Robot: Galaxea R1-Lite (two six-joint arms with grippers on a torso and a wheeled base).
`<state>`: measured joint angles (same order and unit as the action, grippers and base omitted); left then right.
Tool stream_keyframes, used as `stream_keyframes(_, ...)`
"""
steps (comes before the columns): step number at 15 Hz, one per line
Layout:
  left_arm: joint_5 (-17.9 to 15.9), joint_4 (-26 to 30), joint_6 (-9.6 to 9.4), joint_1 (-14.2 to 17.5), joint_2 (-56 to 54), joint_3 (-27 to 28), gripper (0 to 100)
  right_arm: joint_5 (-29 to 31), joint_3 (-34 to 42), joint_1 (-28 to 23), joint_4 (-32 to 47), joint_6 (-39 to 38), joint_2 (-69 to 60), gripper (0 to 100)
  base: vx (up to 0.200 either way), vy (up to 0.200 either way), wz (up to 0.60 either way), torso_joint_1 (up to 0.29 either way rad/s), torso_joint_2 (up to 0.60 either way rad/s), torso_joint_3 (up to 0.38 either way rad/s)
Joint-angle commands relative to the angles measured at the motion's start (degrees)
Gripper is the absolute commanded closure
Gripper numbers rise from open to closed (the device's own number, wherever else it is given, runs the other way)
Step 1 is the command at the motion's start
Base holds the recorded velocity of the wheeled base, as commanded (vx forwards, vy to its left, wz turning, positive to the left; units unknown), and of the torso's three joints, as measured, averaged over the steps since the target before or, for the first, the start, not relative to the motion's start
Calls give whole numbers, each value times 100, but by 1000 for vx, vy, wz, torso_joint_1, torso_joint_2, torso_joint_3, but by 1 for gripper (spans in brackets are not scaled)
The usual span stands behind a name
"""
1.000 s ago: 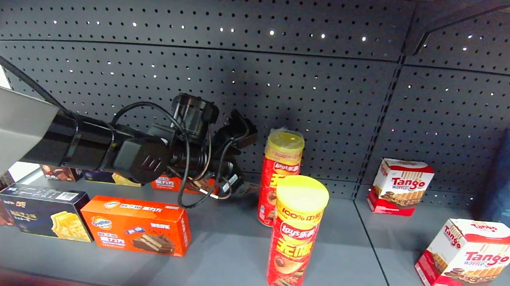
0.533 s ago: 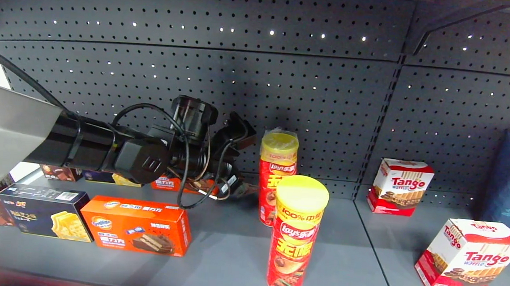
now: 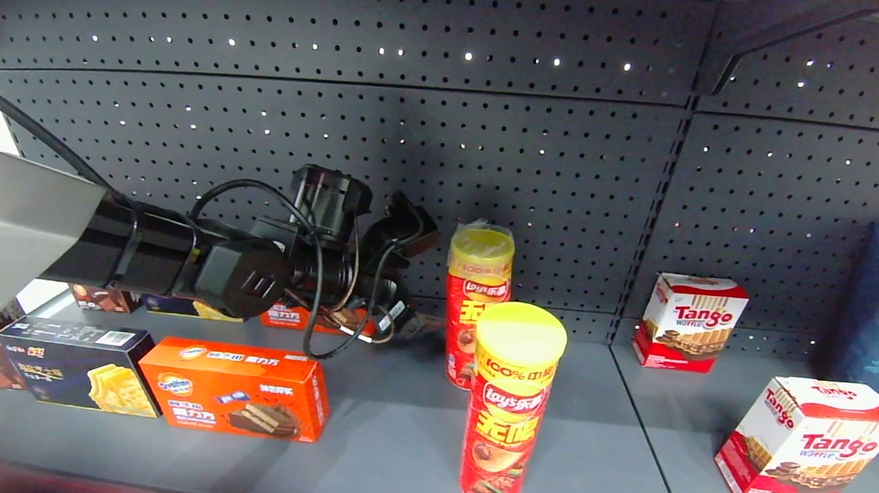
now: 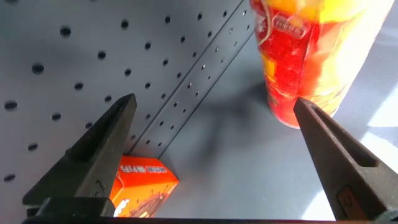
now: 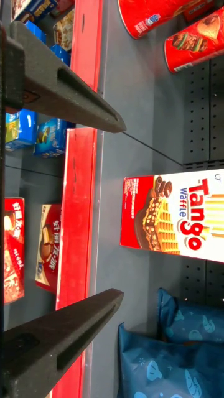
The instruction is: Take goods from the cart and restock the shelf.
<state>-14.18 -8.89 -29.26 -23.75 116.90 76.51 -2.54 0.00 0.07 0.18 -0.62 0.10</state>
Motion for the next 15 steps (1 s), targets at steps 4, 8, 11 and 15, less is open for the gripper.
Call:
stream_keyframes(4,29,1,-1,10,44,-4,0,-1,0,1,-1,1,8,0,0,0,0,0,0,0)
stream_keyframes(8,29,-34,-1,-60,149,4,0,-1,0,1,-1,1,8,0,0,0,0,0,0,0)
stream_keyframes(11,29,-34,8,-104,255,31,0,-1,0,1,-1,1,8,0,0,0,0,0,0,0)
stream_keyframes(15,29,-25,8,-200,351,171,0,-1,0,1,-1,1,8,0,0,0,0,0,0,0)
